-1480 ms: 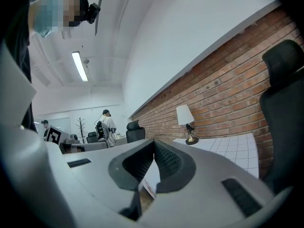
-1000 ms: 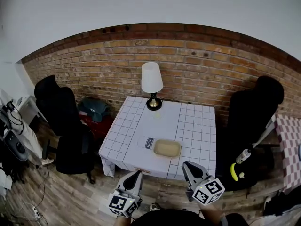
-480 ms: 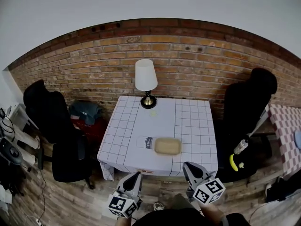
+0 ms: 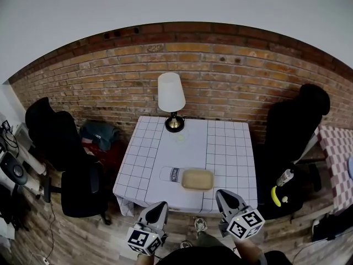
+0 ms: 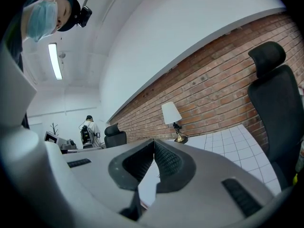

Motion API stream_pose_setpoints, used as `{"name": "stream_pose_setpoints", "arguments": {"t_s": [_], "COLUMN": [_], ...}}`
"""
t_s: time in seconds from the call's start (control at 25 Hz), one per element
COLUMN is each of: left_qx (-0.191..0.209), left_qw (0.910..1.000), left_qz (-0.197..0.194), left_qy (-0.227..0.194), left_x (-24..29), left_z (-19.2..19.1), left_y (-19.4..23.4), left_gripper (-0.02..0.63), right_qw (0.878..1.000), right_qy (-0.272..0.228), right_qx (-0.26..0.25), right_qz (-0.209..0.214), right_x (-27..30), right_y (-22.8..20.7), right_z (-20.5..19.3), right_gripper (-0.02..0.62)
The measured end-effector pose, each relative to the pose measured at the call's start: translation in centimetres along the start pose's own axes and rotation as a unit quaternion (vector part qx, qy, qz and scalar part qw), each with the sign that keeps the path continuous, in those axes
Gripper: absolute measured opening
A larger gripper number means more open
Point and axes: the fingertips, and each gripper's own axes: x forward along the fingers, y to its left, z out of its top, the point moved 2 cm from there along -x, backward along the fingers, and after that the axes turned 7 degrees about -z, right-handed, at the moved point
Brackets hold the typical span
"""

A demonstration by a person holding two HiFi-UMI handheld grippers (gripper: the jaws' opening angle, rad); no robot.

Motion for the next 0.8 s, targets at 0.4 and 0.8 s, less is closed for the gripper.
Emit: {"name": "stream_pose_setpoints", "arguments": {"t_s": [0.4,0.8], "left_qx": [0.004,0.004], "left_qw": [0.9999,0.9999], "left_qz": [0.013,0.016], "left_qy": [0.005,0.003], "left_x": [5.8,11.5], "left_z": [1.2,1.9], "left_y": [3.5,5.9], "left_gripper": [0.011,0.011], "right_qw": [1.000,0.999], "right_qy": [0.012,0.025], "right_qx": [0.006,0.006], "right_qz": [0.025,0.034], "right_x": [6.1,10.3], "right_y": [-3.0,-6.6], "right_z": [1.0,2.1], "right_gripper": [0.005,0.003]}}
